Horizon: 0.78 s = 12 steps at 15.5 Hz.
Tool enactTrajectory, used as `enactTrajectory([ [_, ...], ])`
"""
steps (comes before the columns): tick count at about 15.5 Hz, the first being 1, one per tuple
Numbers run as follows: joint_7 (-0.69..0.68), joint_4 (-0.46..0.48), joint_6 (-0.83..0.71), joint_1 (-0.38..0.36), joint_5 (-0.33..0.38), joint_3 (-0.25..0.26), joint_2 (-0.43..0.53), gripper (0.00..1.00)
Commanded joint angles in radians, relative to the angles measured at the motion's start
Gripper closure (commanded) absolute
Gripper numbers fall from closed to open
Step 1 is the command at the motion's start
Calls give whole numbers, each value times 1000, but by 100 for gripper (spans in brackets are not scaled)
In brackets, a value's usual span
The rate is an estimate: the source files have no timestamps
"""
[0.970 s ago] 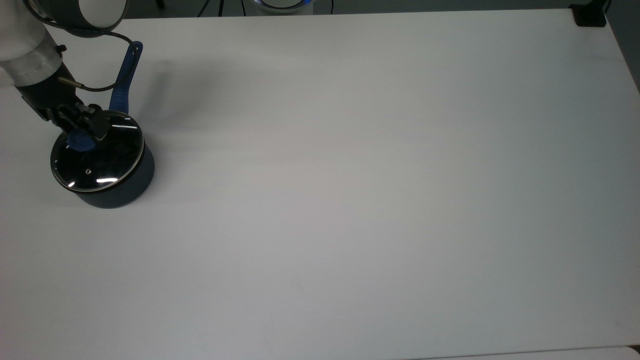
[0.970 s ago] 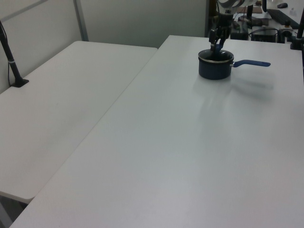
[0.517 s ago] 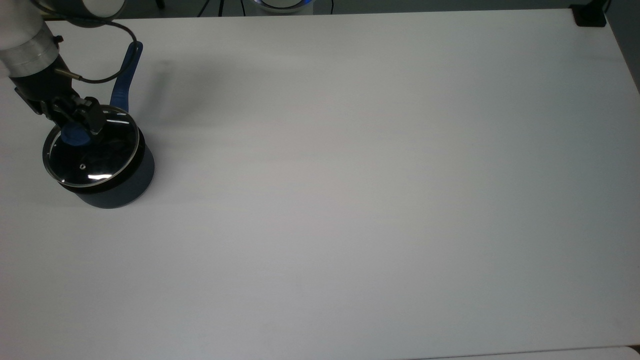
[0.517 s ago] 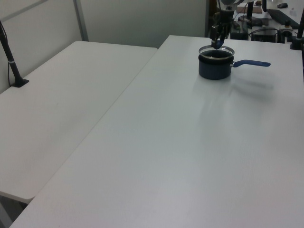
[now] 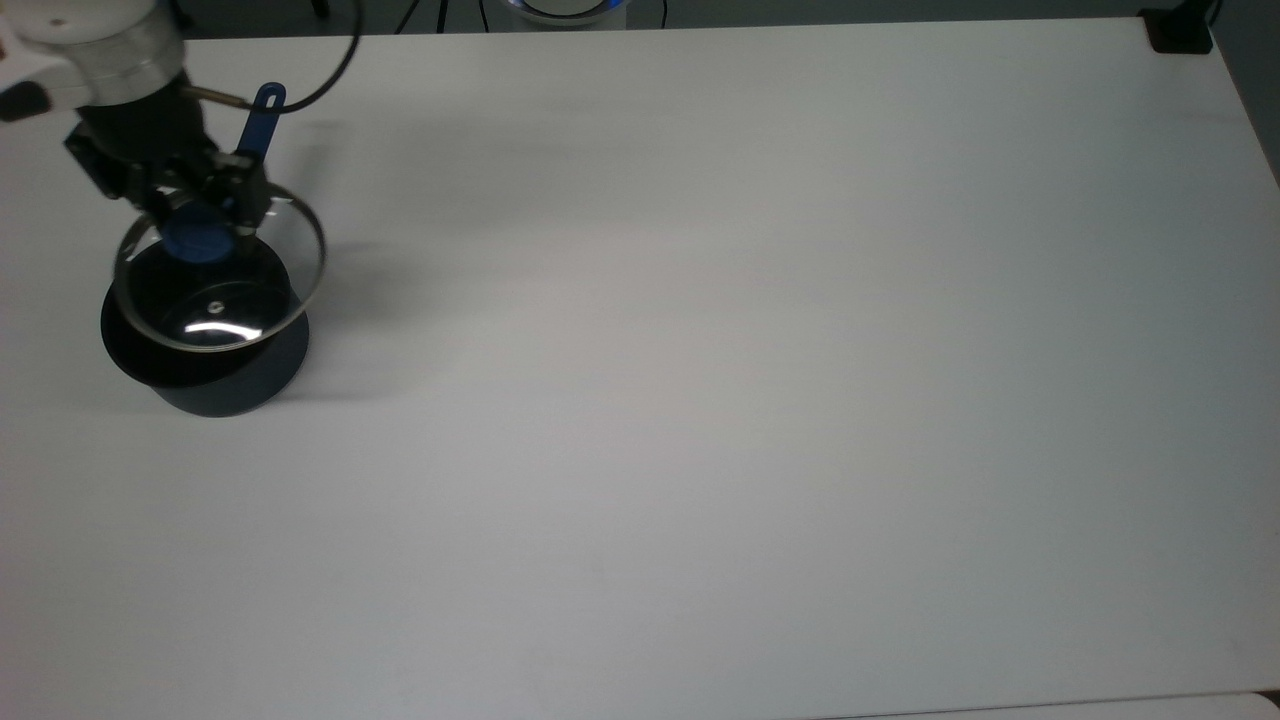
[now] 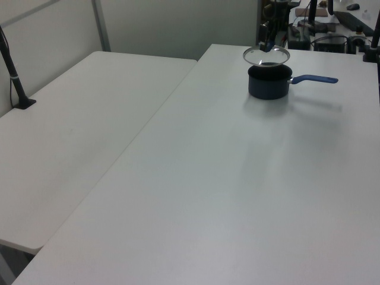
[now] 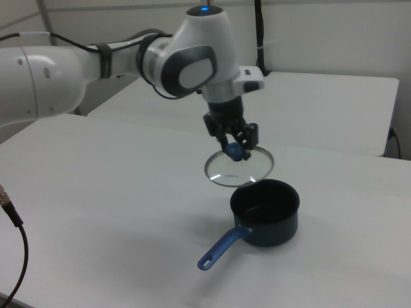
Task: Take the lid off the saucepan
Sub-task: 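Lift the glass lid up off the saucepan rim, then carry the lid away from the saucepan and lower it onto the table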
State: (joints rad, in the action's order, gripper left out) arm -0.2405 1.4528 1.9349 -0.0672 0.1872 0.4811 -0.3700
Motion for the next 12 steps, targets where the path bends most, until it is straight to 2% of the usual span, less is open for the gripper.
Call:
enactTrajectory([
  [1,58,119,-5,-97,-38,13,108,72],
  [4,96,165,-7,-135,-66,1,132,73],
  [6,144,198,2,-157,-106,-41,135,73],
  [10,257,274,77,-236,-107,-62,132,73],
  [12,303,299,125,-253,-107,-81,123,75],
])
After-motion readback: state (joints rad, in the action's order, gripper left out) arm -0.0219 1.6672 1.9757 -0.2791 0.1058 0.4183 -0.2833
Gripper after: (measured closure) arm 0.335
